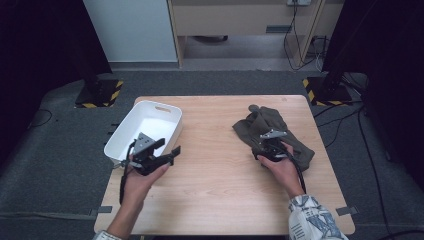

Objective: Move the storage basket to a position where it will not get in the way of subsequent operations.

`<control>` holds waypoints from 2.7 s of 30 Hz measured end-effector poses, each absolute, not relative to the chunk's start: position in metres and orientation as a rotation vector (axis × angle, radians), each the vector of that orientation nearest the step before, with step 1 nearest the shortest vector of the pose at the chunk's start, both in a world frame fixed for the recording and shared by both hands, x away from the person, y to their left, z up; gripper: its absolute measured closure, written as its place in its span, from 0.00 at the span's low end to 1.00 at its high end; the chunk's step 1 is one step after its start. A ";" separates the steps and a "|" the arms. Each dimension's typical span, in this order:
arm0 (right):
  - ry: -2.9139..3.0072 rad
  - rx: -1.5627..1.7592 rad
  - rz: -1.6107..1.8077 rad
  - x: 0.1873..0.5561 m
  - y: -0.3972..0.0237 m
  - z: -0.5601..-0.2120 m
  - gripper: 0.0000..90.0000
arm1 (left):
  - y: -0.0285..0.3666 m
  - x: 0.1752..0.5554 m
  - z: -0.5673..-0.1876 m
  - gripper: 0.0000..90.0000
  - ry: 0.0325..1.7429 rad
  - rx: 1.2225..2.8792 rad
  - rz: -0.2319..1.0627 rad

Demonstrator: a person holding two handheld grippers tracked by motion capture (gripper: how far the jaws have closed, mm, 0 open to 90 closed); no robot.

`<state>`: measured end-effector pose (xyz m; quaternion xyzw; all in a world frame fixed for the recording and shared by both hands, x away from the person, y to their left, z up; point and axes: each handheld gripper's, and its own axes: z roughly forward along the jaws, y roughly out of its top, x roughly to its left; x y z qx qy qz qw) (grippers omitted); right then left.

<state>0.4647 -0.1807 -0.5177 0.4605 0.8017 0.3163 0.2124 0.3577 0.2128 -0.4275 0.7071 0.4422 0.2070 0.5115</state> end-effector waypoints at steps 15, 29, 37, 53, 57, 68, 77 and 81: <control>2.414 1.063 1.148 0.431 -0.151 -0.502 0.95 | 0.188 0.340 -0.459 0.34 1.009 1.777 0.524; 2.321 1.053 1.244 0.410 -0.148 -0.469 0.41 | 0.180 0.340 -0.474 0.34 1.010 1.825 0.551; 2.220 1.166 1.183 0.463 -0.155 -0.454 0.76 | 0.176 0.339 -0.476 0.35 1.004 1.844 0.583; 2.522 1.113 1.086 0.451 -0.097 -0.495 1.00 | 0.172 0.339 -0.478 0.35 0.999 1.859 0.574; 2.571 1.001 1.097 0.435 -0.092 -0.490 0.94 | 0.172 0.339 -0.479 0.35 1.002 1.865 0.576; 2.319 1.139 1.143 0.452 -0.148 -0.455 0.57 | 0.171 0.341 -0.481 0.35 1.011 1.873 0.574; 2.162 1.228 1.045 0.485 -0.185 -0.451 0.53 | 0.172 0.341 -0.481 0.35 1.008 1.874 0.574; 2.171 1.268 0.958 0.492 -0.198 -0.463 0.60 | 0.172 0.341 -0.482 0.35 1.009 1.876 0.572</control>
